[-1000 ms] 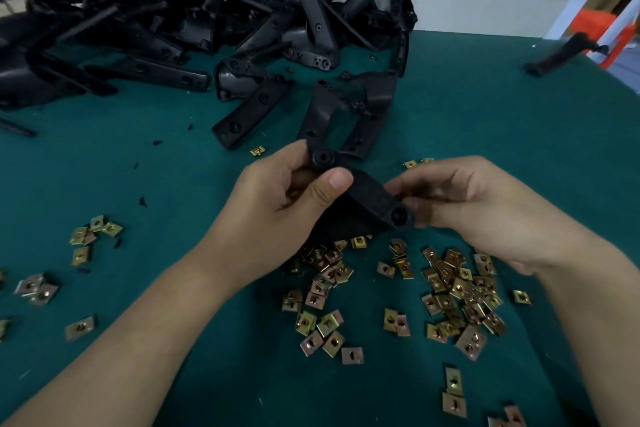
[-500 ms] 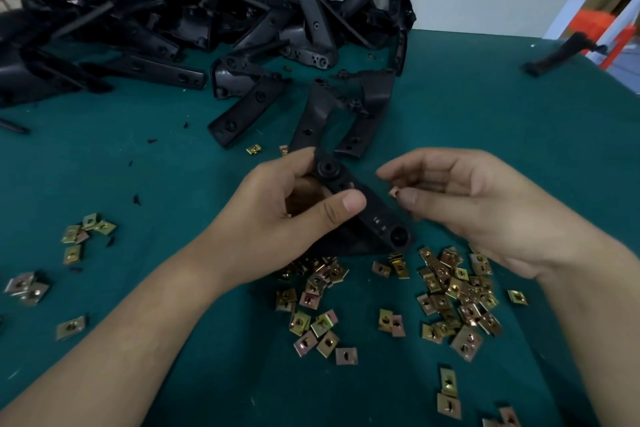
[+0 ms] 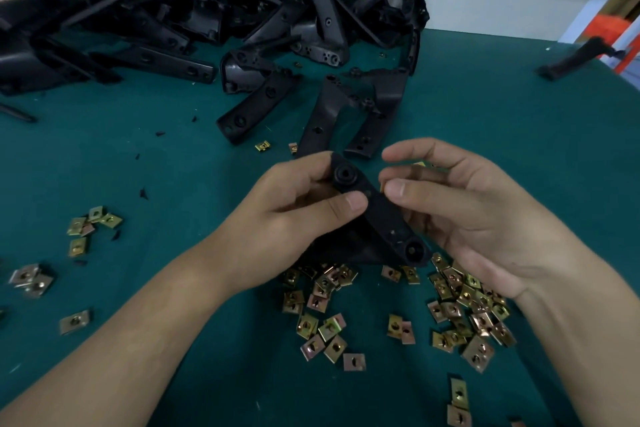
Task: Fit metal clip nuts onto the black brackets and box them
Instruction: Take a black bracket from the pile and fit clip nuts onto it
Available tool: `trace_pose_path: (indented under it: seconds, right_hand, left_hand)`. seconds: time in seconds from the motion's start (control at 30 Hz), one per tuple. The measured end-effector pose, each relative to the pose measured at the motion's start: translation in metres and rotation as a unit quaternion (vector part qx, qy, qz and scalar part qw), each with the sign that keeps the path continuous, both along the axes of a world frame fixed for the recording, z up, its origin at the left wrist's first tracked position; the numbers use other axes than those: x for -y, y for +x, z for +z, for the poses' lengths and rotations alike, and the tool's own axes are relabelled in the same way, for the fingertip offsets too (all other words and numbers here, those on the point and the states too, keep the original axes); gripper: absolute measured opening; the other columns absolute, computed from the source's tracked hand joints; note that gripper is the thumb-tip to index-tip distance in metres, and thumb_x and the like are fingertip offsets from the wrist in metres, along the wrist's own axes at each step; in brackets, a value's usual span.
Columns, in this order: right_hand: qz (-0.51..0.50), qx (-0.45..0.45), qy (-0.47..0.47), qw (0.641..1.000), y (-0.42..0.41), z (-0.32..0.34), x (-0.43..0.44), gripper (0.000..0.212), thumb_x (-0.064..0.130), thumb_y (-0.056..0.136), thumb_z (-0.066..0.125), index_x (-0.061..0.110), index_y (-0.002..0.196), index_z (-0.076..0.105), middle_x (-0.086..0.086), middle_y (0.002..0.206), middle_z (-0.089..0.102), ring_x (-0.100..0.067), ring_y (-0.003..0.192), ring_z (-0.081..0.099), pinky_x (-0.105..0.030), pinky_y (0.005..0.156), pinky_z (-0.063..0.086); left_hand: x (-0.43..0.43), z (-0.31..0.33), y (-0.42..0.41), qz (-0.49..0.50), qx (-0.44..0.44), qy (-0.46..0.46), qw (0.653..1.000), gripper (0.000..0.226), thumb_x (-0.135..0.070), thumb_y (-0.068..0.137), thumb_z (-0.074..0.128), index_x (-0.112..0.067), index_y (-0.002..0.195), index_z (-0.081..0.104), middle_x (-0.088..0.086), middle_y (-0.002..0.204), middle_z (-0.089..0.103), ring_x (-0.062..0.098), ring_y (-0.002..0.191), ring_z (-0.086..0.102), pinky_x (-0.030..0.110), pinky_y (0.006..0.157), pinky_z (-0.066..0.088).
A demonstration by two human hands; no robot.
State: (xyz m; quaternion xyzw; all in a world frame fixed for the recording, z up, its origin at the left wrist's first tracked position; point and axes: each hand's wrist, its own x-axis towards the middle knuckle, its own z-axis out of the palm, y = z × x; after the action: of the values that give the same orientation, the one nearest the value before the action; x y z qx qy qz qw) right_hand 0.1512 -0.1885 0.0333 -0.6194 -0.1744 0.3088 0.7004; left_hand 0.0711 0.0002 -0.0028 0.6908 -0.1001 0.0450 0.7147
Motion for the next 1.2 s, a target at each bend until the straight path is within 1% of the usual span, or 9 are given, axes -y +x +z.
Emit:
trace_pose_path:
  seconds: [0.13, 0.27, 0.37, 0.5, 0.7, 0.83, 0.97, 1.07, 1.2]
  right_hand:
    - [-0.013, -0.034, 0.003, 0.999, -0.002, 0.000, -0.004, 0.030, 0.023, 0.053, 0.083, 0.028, 0.082, 0.081, 0.001, 0.087, 0.077, -0.006, 0.072, 0.071, -0.017, 0.062, 0.055]
    - [0.002, -0.045, 0.007, 0.999, -0.005, 0.001, -0.007, 0.028, 0.023, 0.057, 0.082, 0.025, 0.085, 0.081, -0.003, 0.091, 0.077, -0.010, 0.076, 0.073, -0.021, 0.064, 0.057]
    - [-0.006, -0.052, 0.002, 0.999, -0.006, 0.000, -0.009, 0.032, 0.024, 0.058, 0.082, 0.022, 0.090, 0.079, -0.008, 0.096, 0.077, -0.016, 0.076, 0.073, -0.027, 0.066, 0.061]
    - [-0.032, -0.041, -0.011, 0.999, -0.009, 0.000, -0.011, 0.017, 0.027, 0.056, 0.082, 0.022, 0.072, 0.078, 0.000, 0.071, 0.070, -0.010, 0.058, 0.065, -0.022, 0.052, 0.055]
    - [-0.034, -0.042, -0.002, 0.999, -0.010, 0.003, -0.009, 0.011, 0.028, 0.062, 0.079, 0.018, 0.068, 0.078, -0.003, 0.073, 0.074, -0.011, 0.061, 0.069, -0.020, 0.053, 0.054]
    - [-0.031, -0.051, -0.004, 0.998, -0.010, 0.002, -0.009, 0.020, 0.031, 0.067, 0.078, 0.012, 0.076, 0.079, -0.006, 0.075, 0.074, -0.015, 0.065, 0.070, -0.023, 0.055, 0.055]
    - [-0.031, -0.048, -0.014, 0.998, -0.011, 0.001, -0.011, 0.022, 0.033, 0.068, 0.078, 0.013, 0.076, 0.080, -0.007, 0.078, 0.075, -0.017, 0.068, 0.070, -0.025, 0.056, 0.056]
    - [-0.023, -0.034, -0.027, 0.999, -0.009, 0.002, -0.008, 0.024, 0.035, 0.068, 0.078, 0.013, 0.079, 0.080, -0.008, 0.081, 0.075, -0.019, 0.072, 0.069, -0.028, 0.061, 0.059]
    - [-0.007, -0.020, -0.041, 0.999, -0.008, 0.001, -0.006, 0.027, 0.036, 0.070, 0.077, 0.012, 0.082, 0.081, -0.011, 0.087, 0.076, -0.023, 0.080, 0.072, -0.031, 0.069, 0.060]
  left_hand:
    - [0.001, 0.000, 0.000, 0.014, 0.000, 0.024, 1.000, 0.018, -0.013, 0.095, 0.059, -0.002, 0.107, 0.065, 0.024, 0.103, 0.071, 0.030, 0.094, 0.070, 0.043, 0.084, 0.055]
    - [0.001, 0.001, 0.000, 0.013, 0.004, 0.041, 0.999, 0.013, -0.013, 0.094, 0.059, -0.011, 0.106, 0.065, 0.010, 0.098, 0.074, 0.018, 0.095, 0.071, 0.031, 0.083, 0.055]
    - [0.001, 0.001, 0.000, 0.016, 0.010, 0.054, 0.998, 0.016, -0.013, 0.094, 0.060, -0.015, 0.109, 0.065, 0.008, 0.103, 0.076, 0.019, 0.096, 0.073, 0.027, 0.083, 0.055]
    - [0.000, 0.001, 0.001, 0.025, 0.030, 0.095, 0.995, 0.010, -0.018, 0.095, 0.061, -0.018, 0.104, 0.065, -0.002, 0.094, 0.075, 0.011, 0.089, 0.072, 0.022, 0.077, 0.053]
    - [-0.002, -0.001, 0.003, 0.048, 0.040, 0.125, 0.990, 0.019, -0.029, 0.094, 0.062, -0.012, 0.104, 0.064, -0.001, 0.095, 0.075, 0.007, 0.090, 0.070, 0.020, 0.076, 0.051]
    - [-0.004, -0.003, 0.004, 0.067, 0.042, 0.144, 0.986, 0.034, -0.035, 0.092, 0.064, -0.005, 0.106, 0.065, 0.010, 0.098, 0.073, 0.024, 0.095, 0.070, 0.041, 0.081, 0.057]
    - [-0.005, -0.004, 0.005, 0.071, 0.042, 0.157, 0.984, 0.032, -0.038, 0.091, 0.065, -0.008, 0.103, 0.065, 0.008, 0.097, 0.072, 0.027, 0.095, 0.068, 0.051, 0.082, 0.054]
    - [-0.005, -0.005, 0.006, 0.071, 0.043, 0.157, 0.984, 0.026, -0.035, 0.093, 0.065, -0.011, 0.100, 0.064, 0.002, 0.093, 0.071, 0.023, 0.091, 0.067, 0.045, 0.079, 0.055]
    - [-0.005, -0.005, 0.007, 0.071, 0.050, 0.157, 0.984, 0.016, -0.033, 0.095, 0.064, -0.018, 0.099, 0.065, -0.011, 0.092, 0.070, 0.006, 0.091, 0.066, 0.025, 0.079, 0.050]
